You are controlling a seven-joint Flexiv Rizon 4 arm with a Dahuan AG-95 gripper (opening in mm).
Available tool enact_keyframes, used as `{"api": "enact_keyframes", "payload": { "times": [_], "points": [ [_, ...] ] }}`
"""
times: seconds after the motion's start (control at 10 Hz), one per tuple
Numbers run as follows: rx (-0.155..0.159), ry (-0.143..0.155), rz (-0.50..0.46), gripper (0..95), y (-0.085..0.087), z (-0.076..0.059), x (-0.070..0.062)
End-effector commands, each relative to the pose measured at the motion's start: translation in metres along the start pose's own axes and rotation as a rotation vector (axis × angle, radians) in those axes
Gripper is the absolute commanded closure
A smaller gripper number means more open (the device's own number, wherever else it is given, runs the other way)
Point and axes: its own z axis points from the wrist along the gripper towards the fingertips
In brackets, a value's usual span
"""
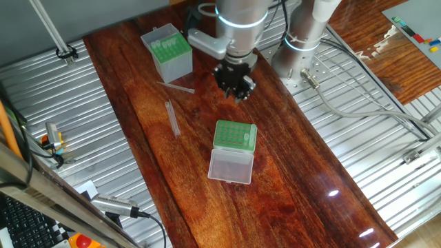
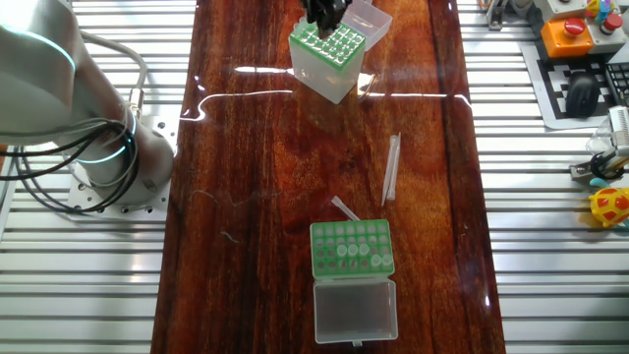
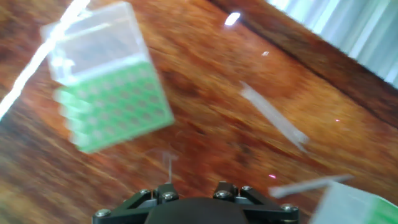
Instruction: Transfer all large pipette tips from one holder to another
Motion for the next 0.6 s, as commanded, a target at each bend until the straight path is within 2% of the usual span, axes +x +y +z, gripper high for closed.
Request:
{"api": "enact_keyframes", "payload": {
  "times": [0.1, 0.2, 0.3, 0.4, 0.6],
  "points": [
    [-0.041, 0.023, -0.242, 57.0, -0.003, -0.001, 0.004],
    [-0.041, 0.024, -0.234, 57.0, -0.003, -0.001, 0.004],
    [-0.042, 0.023, -0.2, 57.0, 0.015, 0.004, -0.004],
    [-0.042, 0.025, -0.162, 57.0, 0.038, 0.015, -0.008],
    [-0.037, 0.026, -0.147, 57.0, 0.062, 0.034, -0.002]
  ]
}}
